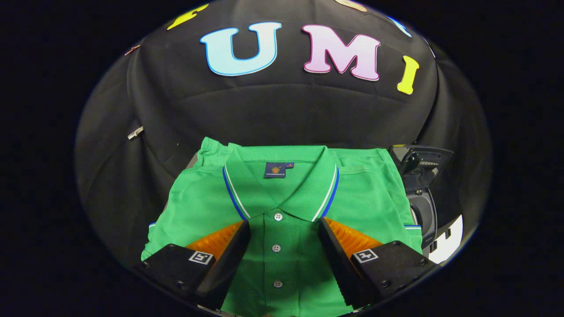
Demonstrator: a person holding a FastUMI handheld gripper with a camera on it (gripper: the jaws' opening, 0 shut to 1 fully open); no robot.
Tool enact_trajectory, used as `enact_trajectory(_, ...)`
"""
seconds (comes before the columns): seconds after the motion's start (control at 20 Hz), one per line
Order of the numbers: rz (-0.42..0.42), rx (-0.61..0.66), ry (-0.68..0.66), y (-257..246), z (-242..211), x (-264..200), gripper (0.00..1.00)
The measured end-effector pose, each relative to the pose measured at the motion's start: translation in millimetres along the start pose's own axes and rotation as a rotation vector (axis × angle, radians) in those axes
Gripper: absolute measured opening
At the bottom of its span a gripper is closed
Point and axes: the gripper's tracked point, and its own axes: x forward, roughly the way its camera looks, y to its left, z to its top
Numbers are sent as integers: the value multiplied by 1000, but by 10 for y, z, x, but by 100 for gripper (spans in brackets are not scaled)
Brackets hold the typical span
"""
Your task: Put the clothes into the washing machine and then close the washing machine lid.
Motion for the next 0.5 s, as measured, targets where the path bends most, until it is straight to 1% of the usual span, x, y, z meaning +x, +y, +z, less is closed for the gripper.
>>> enact_trajectory(0.1,6,-15,45,-6,-9,4,99)
enact_trajectory(0.15,-7,-5,62,-35,-1,-5,98)
enact_trajectory(0.25,-23,3,86,-104,2,7,83)
enact_trajectory(0.35,-37,12,81,-187,17,39,53)
enact_trajectory(0.45,-28,31,76,-225,14,36,22)
enact_trajectory(0.5,-25,34,76,-219,7,18,22)
